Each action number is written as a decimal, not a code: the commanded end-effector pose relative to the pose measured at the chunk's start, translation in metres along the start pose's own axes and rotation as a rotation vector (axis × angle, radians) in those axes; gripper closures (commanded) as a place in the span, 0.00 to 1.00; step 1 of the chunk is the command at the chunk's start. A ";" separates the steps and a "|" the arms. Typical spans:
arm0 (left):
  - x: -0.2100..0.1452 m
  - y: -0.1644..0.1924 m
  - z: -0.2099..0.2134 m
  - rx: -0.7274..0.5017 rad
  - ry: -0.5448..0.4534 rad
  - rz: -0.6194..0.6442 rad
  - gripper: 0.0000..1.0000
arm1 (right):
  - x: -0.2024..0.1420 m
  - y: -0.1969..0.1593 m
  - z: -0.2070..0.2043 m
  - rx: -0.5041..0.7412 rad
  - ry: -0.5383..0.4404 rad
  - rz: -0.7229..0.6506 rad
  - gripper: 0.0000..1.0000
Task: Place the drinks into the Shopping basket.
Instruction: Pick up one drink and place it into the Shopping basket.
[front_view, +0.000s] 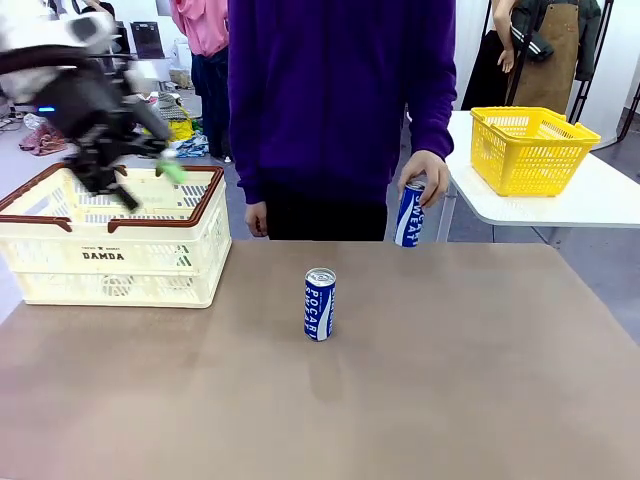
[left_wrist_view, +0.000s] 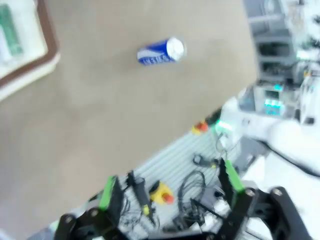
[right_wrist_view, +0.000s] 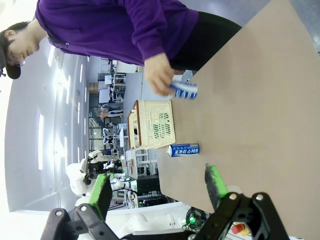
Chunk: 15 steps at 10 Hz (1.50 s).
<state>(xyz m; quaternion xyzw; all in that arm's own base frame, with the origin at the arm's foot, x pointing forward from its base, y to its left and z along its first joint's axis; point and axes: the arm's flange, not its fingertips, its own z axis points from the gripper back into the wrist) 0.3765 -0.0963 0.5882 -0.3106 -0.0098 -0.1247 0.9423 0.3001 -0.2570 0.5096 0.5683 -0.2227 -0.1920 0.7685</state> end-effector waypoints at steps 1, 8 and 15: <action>0.000 0.082 0.019 -0.198 0.058 0.055 0.00 | 0.001 0.001 0.000 0.019 -0.001 0.023 0.00; -0.012 0.079 -0.010 -0.227 -0.014 0.156 0.00 | 0.001 0.001 0.000 0.019 -0.001 0.023 0.00; 0.054 -0.007 -0.041 0.119 0.033 0.328 0.00 | 0.001 0.001 0.000 0.019 -0.001 0.023 0.00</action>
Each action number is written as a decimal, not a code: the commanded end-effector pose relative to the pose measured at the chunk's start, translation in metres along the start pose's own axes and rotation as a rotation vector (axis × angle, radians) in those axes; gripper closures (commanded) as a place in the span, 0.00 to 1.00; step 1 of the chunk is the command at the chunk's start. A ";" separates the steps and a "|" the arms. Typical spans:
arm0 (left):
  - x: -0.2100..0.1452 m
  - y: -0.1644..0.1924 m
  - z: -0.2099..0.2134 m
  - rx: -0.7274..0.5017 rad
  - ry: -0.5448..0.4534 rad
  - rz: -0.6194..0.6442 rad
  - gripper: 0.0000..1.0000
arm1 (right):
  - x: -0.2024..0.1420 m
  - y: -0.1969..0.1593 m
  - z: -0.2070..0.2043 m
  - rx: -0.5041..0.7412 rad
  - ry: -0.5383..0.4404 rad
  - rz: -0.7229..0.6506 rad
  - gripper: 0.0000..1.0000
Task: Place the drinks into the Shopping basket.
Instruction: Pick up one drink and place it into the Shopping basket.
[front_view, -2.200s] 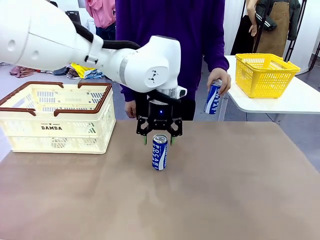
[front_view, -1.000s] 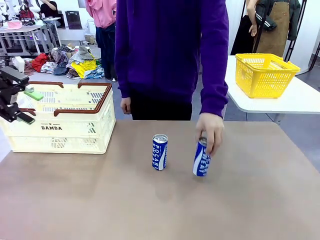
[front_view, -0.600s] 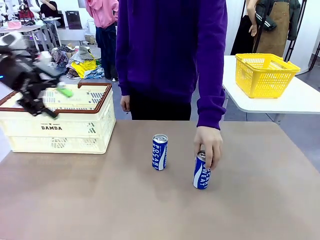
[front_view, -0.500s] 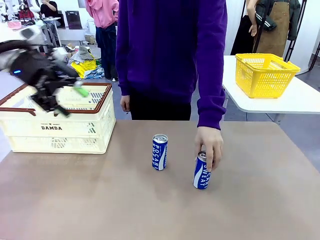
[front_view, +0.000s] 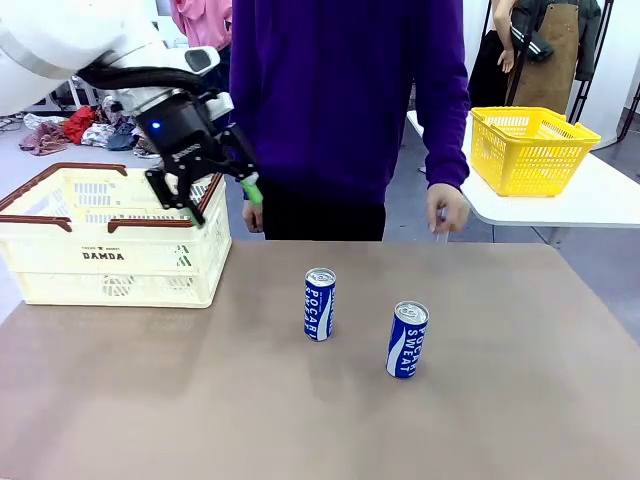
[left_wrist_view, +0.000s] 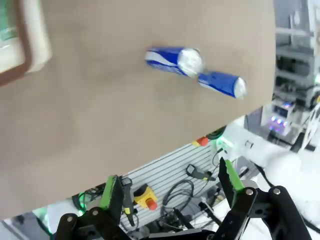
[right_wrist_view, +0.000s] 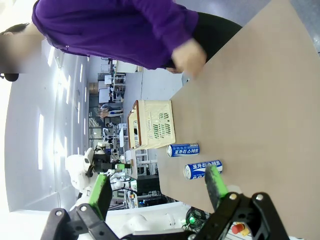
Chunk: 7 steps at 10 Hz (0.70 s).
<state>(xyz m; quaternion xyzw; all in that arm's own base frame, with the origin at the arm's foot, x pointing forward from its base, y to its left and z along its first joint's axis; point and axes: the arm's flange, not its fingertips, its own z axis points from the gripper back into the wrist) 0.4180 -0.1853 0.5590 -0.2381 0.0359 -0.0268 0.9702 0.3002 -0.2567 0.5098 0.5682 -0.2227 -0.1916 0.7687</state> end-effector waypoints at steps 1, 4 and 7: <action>-0.006 0.065 0.041 -0.079 -0.034 0.183 0.00 | 0.001 0.001 0.000 0.019 -0.002 0.022 0.00; -0.024 0.042 0.023 0.031 -0.127 0.197 0.00 | 0.001 0.001 0.000 0.019 -0.002 0.022 0.00; -0.023 -0.054 -0.030 0.238 -0.174 0.063 0.00 | 0.001 0.001 0.000 0.019 -0.002 0.022 0.00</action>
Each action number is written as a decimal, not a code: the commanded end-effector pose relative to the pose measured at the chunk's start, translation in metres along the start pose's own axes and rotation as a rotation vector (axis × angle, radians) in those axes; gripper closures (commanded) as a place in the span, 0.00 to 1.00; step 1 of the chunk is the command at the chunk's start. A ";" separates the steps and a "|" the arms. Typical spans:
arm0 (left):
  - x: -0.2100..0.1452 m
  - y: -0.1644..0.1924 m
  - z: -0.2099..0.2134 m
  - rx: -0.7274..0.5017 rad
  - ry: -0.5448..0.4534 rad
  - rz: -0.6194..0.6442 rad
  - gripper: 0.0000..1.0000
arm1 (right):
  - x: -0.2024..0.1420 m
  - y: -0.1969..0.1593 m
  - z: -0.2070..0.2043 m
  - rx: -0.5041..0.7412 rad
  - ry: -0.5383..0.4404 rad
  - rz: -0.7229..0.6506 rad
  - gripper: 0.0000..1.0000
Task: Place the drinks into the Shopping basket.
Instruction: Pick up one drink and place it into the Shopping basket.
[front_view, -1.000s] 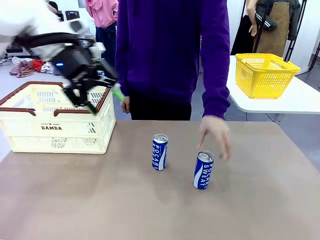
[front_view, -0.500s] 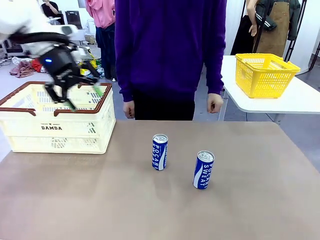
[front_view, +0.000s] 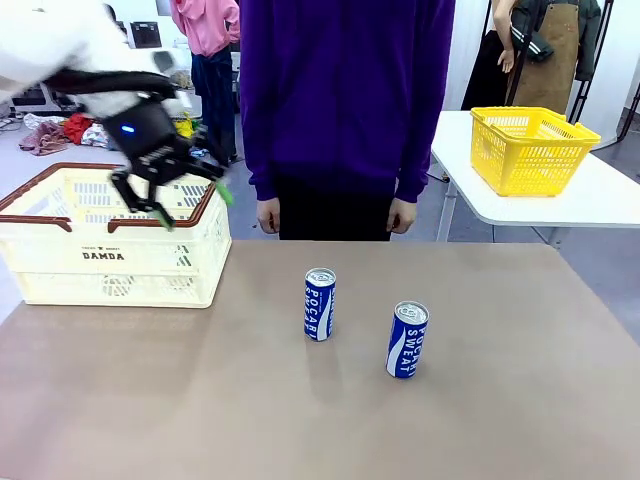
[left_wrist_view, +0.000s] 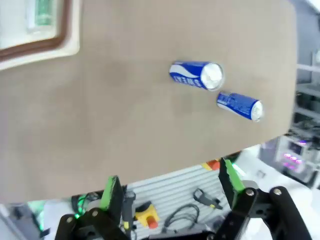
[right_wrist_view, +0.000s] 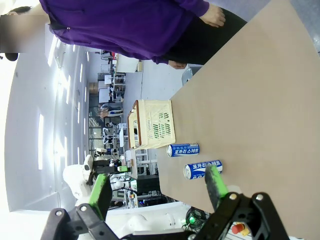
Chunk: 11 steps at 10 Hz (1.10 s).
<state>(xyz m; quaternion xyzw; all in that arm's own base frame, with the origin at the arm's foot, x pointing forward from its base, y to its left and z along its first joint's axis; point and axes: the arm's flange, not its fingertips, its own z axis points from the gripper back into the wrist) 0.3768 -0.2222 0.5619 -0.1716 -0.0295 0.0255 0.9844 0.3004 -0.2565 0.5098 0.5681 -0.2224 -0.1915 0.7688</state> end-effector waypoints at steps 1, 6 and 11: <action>0.007 -0.053 -0.026 0.143 -0.041 -0.073 0.00 | 0.001 0.001 0.000 0.019 -0.002 0.022 0.00; -0.001 -0.157 -0.119 0.318 -0.170 -0.004 0.00 | 0.001 0.001 0.000 0.019 -0.002 0.022 0.00; 0.029 -0.156 -0.169 0.313 -0.098 -0.037 0.00 | 0.001 0.001 0.000 0.019 -0.002 0.022 0.00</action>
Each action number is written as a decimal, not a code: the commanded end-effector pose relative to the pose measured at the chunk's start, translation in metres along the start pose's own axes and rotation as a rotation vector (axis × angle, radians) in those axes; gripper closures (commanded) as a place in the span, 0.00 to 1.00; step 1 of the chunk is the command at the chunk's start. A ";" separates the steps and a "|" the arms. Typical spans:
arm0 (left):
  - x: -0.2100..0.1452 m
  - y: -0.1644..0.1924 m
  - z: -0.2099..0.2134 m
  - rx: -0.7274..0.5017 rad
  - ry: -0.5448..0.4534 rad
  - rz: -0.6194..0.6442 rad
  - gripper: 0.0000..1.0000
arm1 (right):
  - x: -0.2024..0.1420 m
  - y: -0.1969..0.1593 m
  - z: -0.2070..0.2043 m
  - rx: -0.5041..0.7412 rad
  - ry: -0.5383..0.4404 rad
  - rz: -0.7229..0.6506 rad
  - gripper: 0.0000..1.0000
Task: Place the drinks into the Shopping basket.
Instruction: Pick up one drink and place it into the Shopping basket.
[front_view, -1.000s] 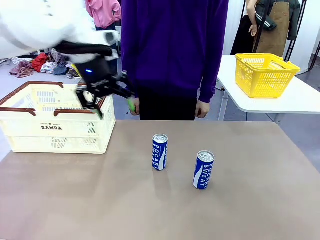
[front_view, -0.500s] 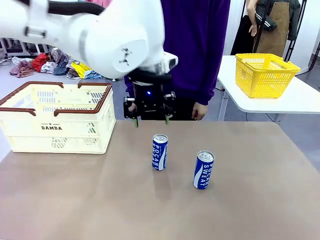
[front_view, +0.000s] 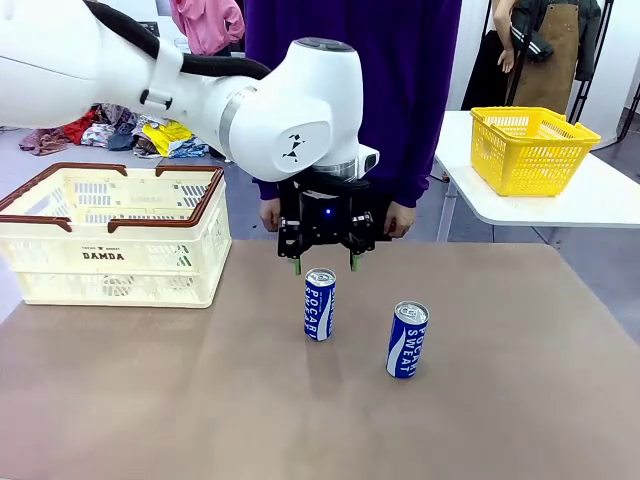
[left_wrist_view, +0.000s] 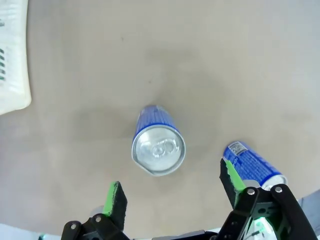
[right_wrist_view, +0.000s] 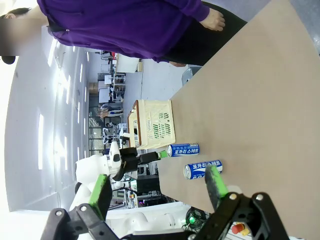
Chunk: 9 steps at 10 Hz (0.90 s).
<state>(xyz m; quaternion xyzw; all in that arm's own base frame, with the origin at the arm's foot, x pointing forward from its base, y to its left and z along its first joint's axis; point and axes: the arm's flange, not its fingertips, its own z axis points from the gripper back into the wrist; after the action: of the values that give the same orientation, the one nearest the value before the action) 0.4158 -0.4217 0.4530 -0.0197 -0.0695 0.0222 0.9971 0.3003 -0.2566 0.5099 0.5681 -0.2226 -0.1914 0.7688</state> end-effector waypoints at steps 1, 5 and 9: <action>0.012 -0.001 -0.006 0.030 0.005 -0.007 0.00 | 0.001 0.001 0.000 0.019 -0.002 0.022 0.00; 0.018 0.007 -0.034 0.041 0.078 -0.007 0.00 | 0.001 0.001 0.000 0.019 -0.002 0.022 0.00; 0.024 0.014 -0.054 0.039 0.130 0.001 0.00 | 0.001 0.001 0.000 0.019 -0.002 0.022 0.00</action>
<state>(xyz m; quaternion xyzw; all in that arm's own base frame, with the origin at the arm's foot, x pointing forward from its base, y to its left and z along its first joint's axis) 0.4451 -0.4110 0.4010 0.0009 -0.0183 0.0261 0.9995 0.3003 -0.2566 0.5099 0.5681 -0.2226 -0.1915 0.7688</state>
